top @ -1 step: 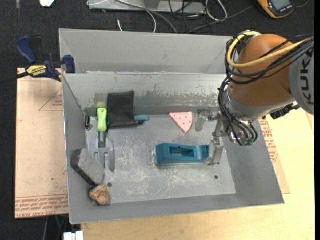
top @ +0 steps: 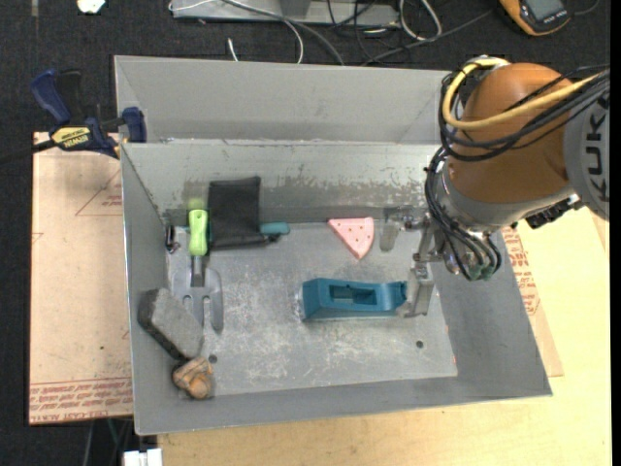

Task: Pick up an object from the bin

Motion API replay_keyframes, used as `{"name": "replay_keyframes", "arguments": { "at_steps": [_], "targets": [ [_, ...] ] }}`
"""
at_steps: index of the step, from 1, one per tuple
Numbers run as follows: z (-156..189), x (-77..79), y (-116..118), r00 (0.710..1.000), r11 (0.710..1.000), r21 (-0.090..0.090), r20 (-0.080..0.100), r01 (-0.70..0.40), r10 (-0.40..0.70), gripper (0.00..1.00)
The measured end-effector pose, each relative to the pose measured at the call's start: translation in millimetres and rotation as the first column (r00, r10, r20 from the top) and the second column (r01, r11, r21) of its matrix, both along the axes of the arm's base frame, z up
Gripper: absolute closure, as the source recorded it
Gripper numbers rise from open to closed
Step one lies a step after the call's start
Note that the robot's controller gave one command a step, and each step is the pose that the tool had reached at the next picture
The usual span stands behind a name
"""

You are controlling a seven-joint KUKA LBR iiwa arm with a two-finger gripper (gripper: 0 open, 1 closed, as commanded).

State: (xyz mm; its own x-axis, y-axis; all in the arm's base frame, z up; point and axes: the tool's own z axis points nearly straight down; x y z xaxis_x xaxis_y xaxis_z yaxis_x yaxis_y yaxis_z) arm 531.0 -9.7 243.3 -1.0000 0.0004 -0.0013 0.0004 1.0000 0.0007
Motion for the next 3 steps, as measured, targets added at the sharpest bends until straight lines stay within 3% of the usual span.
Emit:
{"name": "replay_keyframes", "arguments": {
  "at_steps": [2,3],
  "targets": [
    [-124.6,12.0,-3.2,0.999,0.999,0.001,-0.001,0.038,-0.038,0.0],
    [-105.4,21.1,-6.2,0.993,0.993,0.002,0.004,0.122,-0.122,0.0]
  ]
}}
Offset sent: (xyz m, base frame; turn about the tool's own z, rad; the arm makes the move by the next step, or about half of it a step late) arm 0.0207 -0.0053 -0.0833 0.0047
